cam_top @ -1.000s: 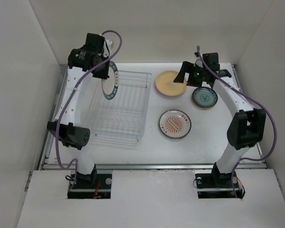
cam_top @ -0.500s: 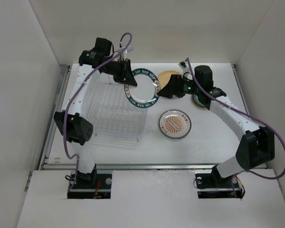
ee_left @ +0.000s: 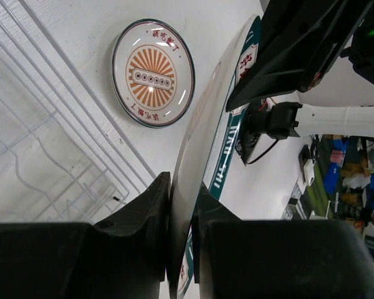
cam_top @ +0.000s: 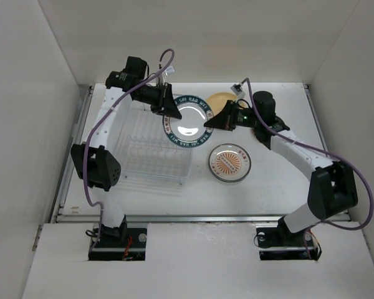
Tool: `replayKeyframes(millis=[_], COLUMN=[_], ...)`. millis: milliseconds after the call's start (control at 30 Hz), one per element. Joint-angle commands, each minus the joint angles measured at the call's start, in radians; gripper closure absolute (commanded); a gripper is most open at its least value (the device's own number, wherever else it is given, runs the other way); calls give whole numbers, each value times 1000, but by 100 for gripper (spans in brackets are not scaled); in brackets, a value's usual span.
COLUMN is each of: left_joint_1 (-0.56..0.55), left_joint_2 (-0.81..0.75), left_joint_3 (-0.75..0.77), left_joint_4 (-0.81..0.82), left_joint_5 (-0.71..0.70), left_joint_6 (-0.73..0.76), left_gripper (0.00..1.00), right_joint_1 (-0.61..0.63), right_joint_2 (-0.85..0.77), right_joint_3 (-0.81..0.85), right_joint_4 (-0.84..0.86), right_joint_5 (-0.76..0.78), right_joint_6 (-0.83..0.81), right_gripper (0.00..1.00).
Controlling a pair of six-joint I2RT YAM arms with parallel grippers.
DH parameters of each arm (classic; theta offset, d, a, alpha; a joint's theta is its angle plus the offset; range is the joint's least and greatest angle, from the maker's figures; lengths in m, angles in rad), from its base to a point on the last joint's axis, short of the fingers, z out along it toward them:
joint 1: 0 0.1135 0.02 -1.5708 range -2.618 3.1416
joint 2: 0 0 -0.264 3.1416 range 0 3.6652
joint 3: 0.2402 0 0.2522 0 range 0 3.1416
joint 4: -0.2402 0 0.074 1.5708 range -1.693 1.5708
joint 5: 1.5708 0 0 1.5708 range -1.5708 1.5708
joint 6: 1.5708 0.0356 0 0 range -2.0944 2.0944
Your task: Unload the plates from the dish rack
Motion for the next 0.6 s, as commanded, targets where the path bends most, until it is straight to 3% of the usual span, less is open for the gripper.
replayKeyframes(millis=[0,33,67,100,133,200,367,400,467,500,567], left_joint_1=[-13,-22,-22,-33,-33,-33,-33,-33,-33,-33,5], left_joint_2=[-100,-100,-100,-100,-100,-112,-168,-181,-195,-195,-173], left_joint_3=[-9,-9,-9,-9,-9,1,20,11,11,2,-19], left_joint_4=[-2,-19,-35,-36,-49,-62,-22,-11,-2,9,23], left_joint_5=[-14,-113,-169,-212,-250,-350,-699,-867,-1030,-1180,-1298], left_joint_6=[7,7,16,33,33,51,-21,-35,-47,-47,-47], left_gripper=[100,96,85,65,26,0,0,0,0,0,0], right_joint_1=[13,13,13,13,1,-9,-73,-87,-130,-147,-191], right_joint_2=[-32,-48,-48,-63,-74,-87,-152,-167,-213,-227,-262], right_joint_3=[-15,-25,-25,-25,-25,-47,-47,-60,-70,-70,-70], right_joint_4=[106,106,106,60,37,15,-110,-126,-201,-244,-375], right_joint_5=[31,32,63,79,91,91,142,142,191,212,271], right_joint_6=[21,21,21,21,21,32,41,41,41,26,3], right_gripper=[100,100,100,100,100,100,100,100,100,100,100])
